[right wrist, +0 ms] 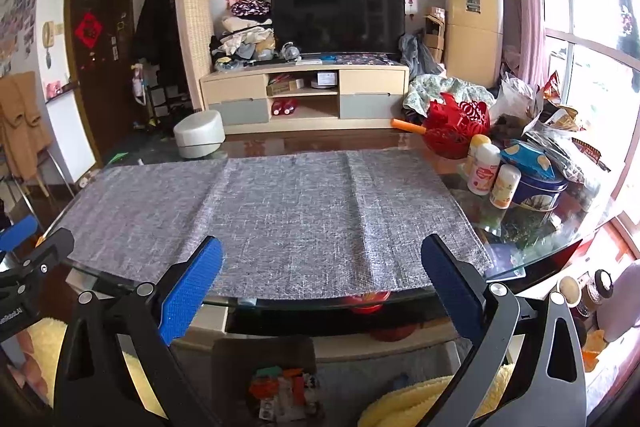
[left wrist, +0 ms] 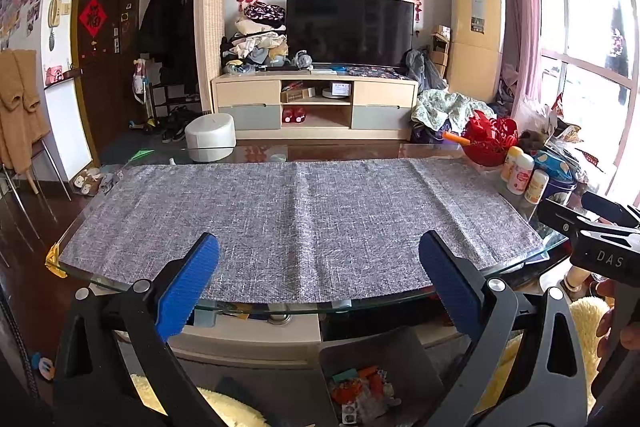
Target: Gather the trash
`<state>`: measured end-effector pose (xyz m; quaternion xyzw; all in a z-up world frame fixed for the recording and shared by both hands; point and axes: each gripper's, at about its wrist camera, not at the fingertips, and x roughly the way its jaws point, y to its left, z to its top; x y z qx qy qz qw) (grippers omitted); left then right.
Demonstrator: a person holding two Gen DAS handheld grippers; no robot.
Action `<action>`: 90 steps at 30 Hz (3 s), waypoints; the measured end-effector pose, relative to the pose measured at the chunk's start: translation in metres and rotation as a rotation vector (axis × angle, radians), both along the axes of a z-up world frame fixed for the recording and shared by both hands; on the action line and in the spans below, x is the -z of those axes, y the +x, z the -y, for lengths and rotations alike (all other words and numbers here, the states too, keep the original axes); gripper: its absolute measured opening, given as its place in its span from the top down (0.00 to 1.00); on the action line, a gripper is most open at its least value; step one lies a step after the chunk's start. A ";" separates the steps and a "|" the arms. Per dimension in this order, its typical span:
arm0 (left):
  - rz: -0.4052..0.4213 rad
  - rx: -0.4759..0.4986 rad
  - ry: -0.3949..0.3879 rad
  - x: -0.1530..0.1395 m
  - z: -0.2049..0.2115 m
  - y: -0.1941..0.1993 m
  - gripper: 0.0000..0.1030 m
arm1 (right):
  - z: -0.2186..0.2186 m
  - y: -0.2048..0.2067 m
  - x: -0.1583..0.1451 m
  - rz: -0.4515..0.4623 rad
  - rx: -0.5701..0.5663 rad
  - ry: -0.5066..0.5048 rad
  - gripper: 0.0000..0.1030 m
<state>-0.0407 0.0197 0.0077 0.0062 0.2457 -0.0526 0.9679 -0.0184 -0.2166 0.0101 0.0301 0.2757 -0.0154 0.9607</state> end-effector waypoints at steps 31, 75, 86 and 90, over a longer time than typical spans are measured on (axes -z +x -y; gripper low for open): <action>0.016 -0.007 -0.014 -0.007 0.000 -0.001 0.08 | -0.004 0.000 -0.004 0.001 0.003 0.002 0.03; 0.023 -0.017 -0.019 -0.007 -0.003 -0.003 0.08 | -0.003 -0.002 -0.001 -0.006 0.003 0.022 0.03; 0.026 -0.019 -0.018 -0.009 0.003 -0.005 0.08 | -0.004 -0.002 -0.001 -0.006 0.002 0.022 0.03; 0.026 -0.018 -0.019 -0.009 0.005 -0.005 0.08 | -0.005 -0.002 -0.001 -0.006 0.001 0.022 0.03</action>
